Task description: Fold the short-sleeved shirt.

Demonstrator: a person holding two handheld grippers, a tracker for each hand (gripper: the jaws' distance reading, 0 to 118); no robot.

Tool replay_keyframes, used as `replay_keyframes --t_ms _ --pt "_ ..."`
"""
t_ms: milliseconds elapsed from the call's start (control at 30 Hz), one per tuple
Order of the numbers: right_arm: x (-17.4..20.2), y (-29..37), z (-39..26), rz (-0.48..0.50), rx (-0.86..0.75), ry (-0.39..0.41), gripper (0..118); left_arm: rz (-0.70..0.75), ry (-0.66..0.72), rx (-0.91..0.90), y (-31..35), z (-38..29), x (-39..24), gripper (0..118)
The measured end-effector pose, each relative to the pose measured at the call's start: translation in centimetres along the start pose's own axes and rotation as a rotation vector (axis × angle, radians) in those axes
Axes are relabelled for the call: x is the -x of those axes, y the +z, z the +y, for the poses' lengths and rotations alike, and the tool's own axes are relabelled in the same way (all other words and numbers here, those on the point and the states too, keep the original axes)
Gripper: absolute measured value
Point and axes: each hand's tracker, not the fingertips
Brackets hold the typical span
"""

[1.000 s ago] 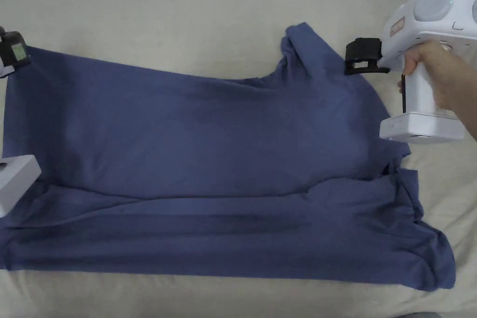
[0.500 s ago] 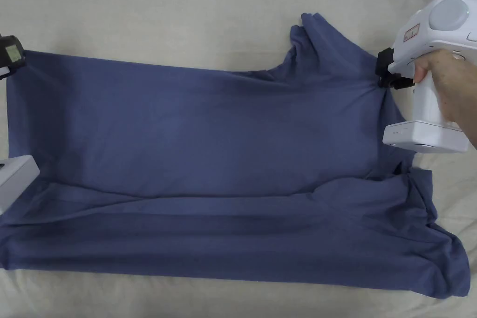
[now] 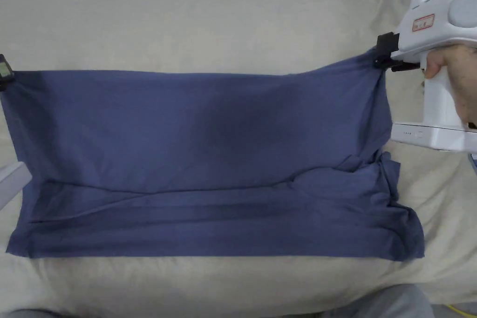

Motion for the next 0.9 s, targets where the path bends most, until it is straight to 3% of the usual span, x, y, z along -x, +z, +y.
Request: replay_keyframes --t_ms 367,667,900 --pt "-3.5 6.5 -10.5 0.0 -0.031 0.002 4 -0.022 -0.055 0.015 5.6 -5.6 2.5 0" --pt "-4.9 5.4 -20.0 -0.018 0.118 -0.073 4 0.029 -0.082 0.166 5.8 -14.5 4.2 0" --pt "-4.2 2.7 -24.4 -0.058 0.215 -0.061 4 0.094 -0.095 0.286 4.9 -19.3 5.0 0"
